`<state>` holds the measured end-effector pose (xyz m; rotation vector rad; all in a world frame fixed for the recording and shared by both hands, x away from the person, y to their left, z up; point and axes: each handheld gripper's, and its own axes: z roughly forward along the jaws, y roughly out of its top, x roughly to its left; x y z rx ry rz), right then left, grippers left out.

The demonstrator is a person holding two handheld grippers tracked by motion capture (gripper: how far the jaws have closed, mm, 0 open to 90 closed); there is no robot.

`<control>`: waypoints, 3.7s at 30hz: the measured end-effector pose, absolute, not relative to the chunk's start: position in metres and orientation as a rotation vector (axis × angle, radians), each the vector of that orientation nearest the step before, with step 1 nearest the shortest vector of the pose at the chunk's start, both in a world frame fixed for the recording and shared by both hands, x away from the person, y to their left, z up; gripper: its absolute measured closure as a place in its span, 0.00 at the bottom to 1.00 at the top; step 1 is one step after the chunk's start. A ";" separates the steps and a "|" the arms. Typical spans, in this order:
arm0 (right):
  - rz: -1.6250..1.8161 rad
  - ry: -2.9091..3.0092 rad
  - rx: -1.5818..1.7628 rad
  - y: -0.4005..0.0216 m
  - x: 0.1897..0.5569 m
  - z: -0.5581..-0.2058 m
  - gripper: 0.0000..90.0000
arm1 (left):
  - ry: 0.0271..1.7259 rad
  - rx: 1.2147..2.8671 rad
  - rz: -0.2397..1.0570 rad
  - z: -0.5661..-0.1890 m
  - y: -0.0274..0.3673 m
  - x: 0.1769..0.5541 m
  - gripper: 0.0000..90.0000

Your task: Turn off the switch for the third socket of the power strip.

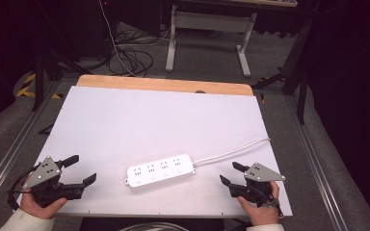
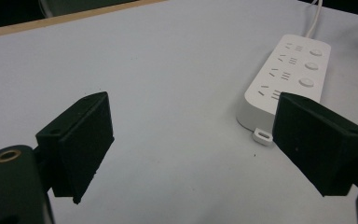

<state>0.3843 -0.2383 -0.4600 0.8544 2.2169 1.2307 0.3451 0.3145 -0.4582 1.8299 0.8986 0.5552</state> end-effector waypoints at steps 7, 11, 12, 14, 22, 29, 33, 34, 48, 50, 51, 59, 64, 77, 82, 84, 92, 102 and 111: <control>1.235 2.217 0.853 -0.238 0.385 -0.460 0.40 | 0.891 1.838 0.572 -0.457 0.314 0.344 0.14; 1.238 2.217 0.852 -0.238 0.385 -0.460 0.40 | 0.889 1.839 0.576 -0.457 0.313 0.343 0.14; 1.235 2.217 0.851 -0.238 0.385 -0.459 0.39 | 0.885 1.845 0.582 -0.457 0.313 0.343 0.14; 1.241 2.215 0.852 -0.238 0.384 -0.459 0.39 | 0.882 1.848 0.586 -0.457 0.313 0.343 0.14; 1.240 2.218 0.859 -0.239 0.385 -0.459 0.39 | 0.888 1.849 0.577 -0.456 0.314 0.343 0.14; 1.244 2.219 0.866 -0.238 0.386 -0.456 0.39 | 0.901 1.835 0.562 -0.456 0.314 0.343 0.14; 1.250 2.233 0.845 -0.232 0.388 -0.449 0.40 | 0.900 1.850 0.572 -0.456 0.314 0.343 0.15; 1.250 2.233 0.845 -0.232 0.388 -0.449 0.40 | 0.901 1.852 0.573 -0.456 0.314 0.343 0.15; 1.306 2.282 0.756 -0.201 0.393 -0.428 0.41 | 0.911 1.859 0.572 -0.456 0.315 0.343 0.16; 1.305 2.294 0.737 -0.194 0.395 -0.425 0.41 | 0.911 1.861 0.568 -0.456 0.315 0.344 0.16; 1.310 2.304 0.722 -0.188 0.397 -0.422 0.41 | 0.912 1.863 0.564 -0.456 0.315 0.344 0.17; 1.316 2.340 0.660 -0.164 0.402 -0.416 0.42 | 0.916 1.861 0.560 -0.456 0.316 0.344 0.17; 1.322 2.354 0.643 -0.158 0.405 -0.415 0.42 | 0.917 1.863 0.559 -0.456 0.316 0.344 0.17; 1.321 2.387 0.599 -0.139 0.408 -0.413 0.43 | 0.917 1.864 0.559 -0.456 0.316 0.344 0.17; 1.304 2.372 0.560 -0.138 0.404 -0.413 0.59 | 0.918 1.865 0.561 -0.456 0.316 0.344 0.17; 1.303 2.375 0.524 -0.135 0.402 -0.412 0.71 | 0.919 1.864 0.560 -0.456 0.316 0.344 0.17; 1.346 2.457 0.544 -0.126 0.406 -0.412 0.88 | 0.920 1.865 0.561 -0.456 0.316 0.344 0.17; 1.351 2.516 0.503 -0.104 0.411 -0.414 1.00 | 0.919 1.868 0.564 -0.456 0.316 0.344 0.17; 1.333 2.575 0.462 -0.081 0.415 -0.426 1.00 | 0.920 1.869 0.561 -0.457 0.316 0.344 0.17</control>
